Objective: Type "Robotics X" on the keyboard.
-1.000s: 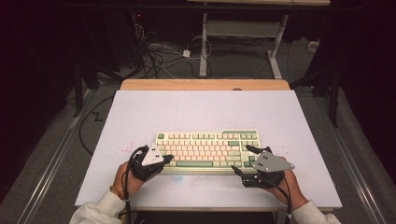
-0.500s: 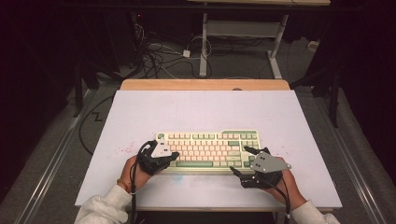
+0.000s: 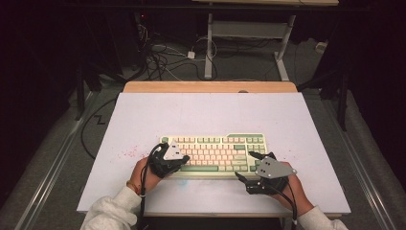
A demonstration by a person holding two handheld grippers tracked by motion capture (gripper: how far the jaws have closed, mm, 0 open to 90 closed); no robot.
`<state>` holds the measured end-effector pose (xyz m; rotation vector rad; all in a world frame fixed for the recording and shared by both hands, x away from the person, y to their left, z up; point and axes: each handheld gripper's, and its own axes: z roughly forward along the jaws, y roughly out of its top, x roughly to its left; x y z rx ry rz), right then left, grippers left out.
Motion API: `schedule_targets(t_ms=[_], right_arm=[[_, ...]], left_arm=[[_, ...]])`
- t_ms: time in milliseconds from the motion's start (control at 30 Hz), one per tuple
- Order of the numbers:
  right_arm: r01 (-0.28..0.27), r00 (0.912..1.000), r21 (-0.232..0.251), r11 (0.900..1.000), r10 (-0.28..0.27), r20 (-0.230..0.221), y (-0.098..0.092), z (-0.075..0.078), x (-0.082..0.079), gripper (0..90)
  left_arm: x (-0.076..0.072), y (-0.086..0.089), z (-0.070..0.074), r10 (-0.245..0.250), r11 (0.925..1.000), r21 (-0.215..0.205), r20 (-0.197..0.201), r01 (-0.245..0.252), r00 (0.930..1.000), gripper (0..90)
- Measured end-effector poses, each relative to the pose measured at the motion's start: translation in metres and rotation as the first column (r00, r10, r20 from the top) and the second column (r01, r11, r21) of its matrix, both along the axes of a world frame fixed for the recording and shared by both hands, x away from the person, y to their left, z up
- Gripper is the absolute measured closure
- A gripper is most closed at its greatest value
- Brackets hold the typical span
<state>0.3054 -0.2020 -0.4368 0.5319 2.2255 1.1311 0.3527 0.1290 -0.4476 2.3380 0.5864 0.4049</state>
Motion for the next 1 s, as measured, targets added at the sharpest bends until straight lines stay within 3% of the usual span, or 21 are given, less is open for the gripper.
schedule_targets(t_ms=[633, 1000], right_arm=[[0.001, 1.0000, -0.009, 1.000, -0.001, 0.001, 0.0001, -0.0006, 0.0001, 21.8], [0.002, 1.0000, -0.012, 1.000, -0.002, 0.007, -0.0005, 0.0007, -0.0001, 21.8]], left_arm=[[0.0030, -0.0082, -0.0066, -0.009, 0.9988, 0.048, -0.005, 0.009, 0.9999, 88.0], [0.0004, -0.0029, 0.0020, 0.000, 0.9998, 0.022, 0.028, -0.001, 0.9996, 88.0]])
